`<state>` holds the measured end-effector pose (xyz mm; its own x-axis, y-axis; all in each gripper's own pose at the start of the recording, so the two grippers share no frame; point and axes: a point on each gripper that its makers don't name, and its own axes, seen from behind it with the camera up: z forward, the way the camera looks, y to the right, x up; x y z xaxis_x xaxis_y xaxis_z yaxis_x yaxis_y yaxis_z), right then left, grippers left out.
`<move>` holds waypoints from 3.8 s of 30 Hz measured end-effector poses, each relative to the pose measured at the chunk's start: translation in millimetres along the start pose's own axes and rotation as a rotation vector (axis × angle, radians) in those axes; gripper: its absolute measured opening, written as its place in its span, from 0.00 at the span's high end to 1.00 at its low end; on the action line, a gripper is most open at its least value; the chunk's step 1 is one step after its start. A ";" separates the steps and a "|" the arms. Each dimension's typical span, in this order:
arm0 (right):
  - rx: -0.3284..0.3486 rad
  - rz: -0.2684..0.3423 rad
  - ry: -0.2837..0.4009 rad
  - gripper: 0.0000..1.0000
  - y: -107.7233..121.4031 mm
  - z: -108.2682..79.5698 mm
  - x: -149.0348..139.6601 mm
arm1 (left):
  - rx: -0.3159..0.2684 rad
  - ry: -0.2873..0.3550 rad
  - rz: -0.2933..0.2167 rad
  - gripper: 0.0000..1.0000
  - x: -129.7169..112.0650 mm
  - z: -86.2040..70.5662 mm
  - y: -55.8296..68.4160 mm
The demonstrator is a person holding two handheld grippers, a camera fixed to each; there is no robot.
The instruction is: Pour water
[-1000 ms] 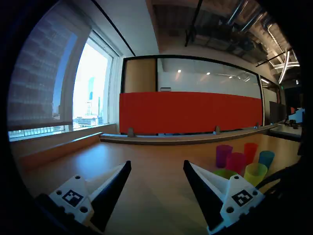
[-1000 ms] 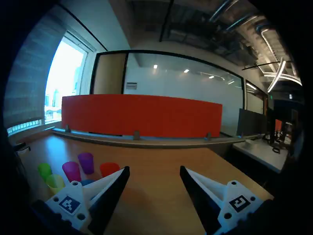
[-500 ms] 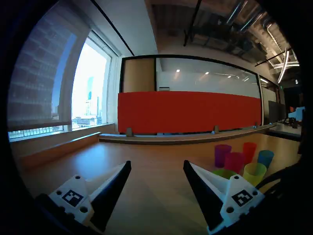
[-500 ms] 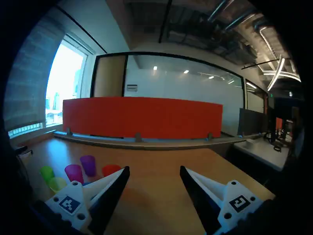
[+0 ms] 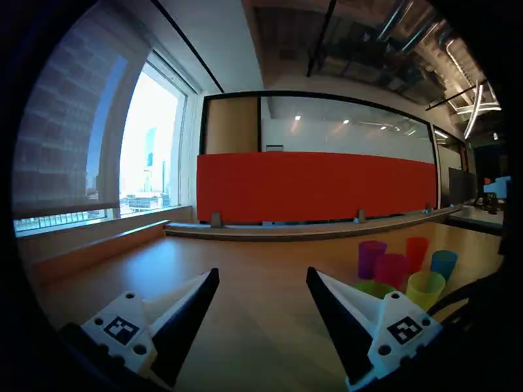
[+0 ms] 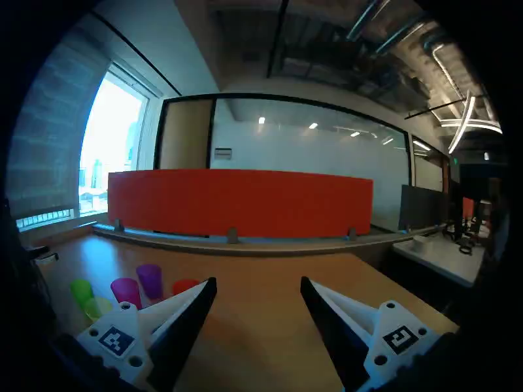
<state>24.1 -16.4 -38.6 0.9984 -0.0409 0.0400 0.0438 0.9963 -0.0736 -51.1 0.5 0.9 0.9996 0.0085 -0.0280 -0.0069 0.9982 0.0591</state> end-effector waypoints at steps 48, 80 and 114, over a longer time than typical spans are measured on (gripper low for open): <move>0.003 -0.010 0.047 0.00 6.6 39.5 -76.9 | 0.000 0.000 0.000 0.00 -0.1 0.7 1.3; 0.024 0.037 0.055 0.00 7.0 36.2 -75.3 | 0.000 0.000 0.000 0.01 -0.3 -0.3 0.2; 0.021 0.037 0.054 0.00 8.2 34.7 -76.1 | 0.000 0.000 0.000 0.01 -0.1 0.3 -0.2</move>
<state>-52.9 -2.5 -7.7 0.9998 -0.0077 -0.0165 0.0069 0.9986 -0.0530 -51.2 0.2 1.1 0.9996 0.0084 -0.0281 -0.0067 0.9982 0.0593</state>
